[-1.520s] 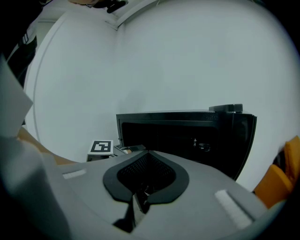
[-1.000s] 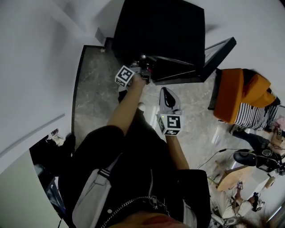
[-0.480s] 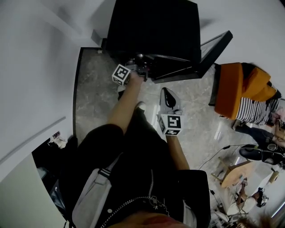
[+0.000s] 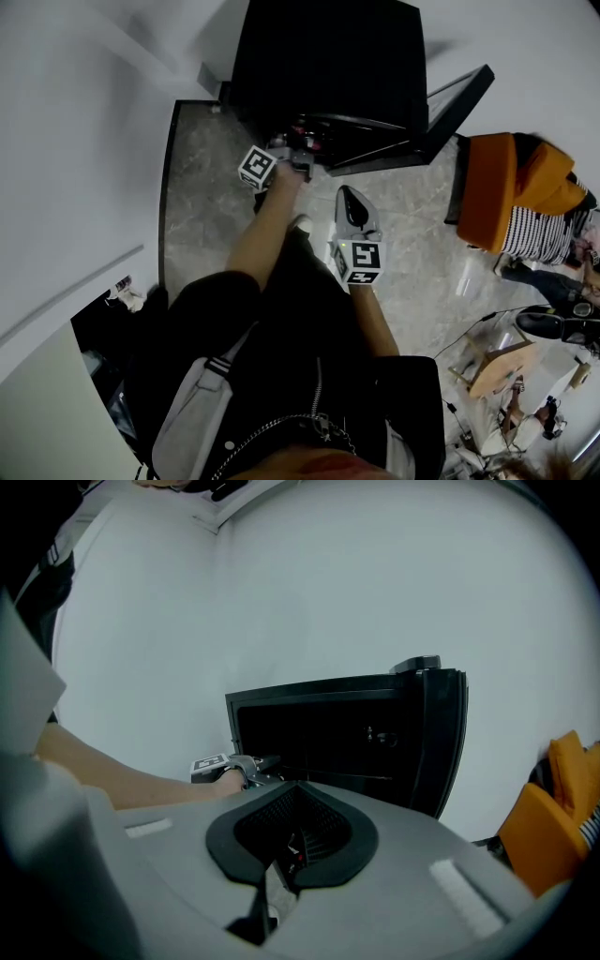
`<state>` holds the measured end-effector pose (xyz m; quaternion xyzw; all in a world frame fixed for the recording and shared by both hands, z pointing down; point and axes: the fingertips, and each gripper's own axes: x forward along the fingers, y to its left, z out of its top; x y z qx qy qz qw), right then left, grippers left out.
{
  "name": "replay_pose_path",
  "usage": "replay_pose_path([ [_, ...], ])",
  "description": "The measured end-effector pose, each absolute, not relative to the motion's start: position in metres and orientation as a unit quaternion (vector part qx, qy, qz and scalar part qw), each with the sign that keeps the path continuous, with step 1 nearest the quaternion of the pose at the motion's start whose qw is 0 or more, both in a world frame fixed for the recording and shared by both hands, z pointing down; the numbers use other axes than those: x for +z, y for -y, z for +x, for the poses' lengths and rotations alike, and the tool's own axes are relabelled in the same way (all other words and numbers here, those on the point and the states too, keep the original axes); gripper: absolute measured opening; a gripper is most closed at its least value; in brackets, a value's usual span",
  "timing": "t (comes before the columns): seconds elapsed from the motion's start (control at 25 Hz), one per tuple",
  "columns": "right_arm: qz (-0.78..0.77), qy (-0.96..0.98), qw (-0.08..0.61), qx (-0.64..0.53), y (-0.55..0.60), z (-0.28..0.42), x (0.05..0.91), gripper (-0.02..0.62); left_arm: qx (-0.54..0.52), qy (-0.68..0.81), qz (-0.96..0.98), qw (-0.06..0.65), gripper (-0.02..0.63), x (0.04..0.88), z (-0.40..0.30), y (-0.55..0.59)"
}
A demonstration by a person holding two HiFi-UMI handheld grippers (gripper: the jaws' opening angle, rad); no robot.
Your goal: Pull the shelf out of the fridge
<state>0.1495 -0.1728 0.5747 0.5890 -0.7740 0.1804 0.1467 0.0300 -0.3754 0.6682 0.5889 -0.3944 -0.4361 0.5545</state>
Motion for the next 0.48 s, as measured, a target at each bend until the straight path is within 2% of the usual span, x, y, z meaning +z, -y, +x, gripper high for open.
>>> replay_pose_path([
  [0.2,0.588,0.773,0.155,0.181,0.175,0.147,0.577,0.002,-0.448,0.367,0.594,0.558,0.081,0.660,0.032,0.391],
  [0.24,0.588,0.773,0.154,0.180,0.176,0.147,0.577,0.002,-0.440,0.374,0.593,0.561,0.080,0.663,0.031,0.393],
  [0.32,0.589,0.774,0.152,0.176,0.177,0.148,0.575,0.002,-0.423,0.392,0.588,0.567,0.028,0.670,0.032,0.396],
  [0.48,0.593,0.770,0.150,0.179,0.177,0.155,0.577,0.002,-0.415,0.400,0.586,0.570,0.023,0.672,0.033,0.396],
])
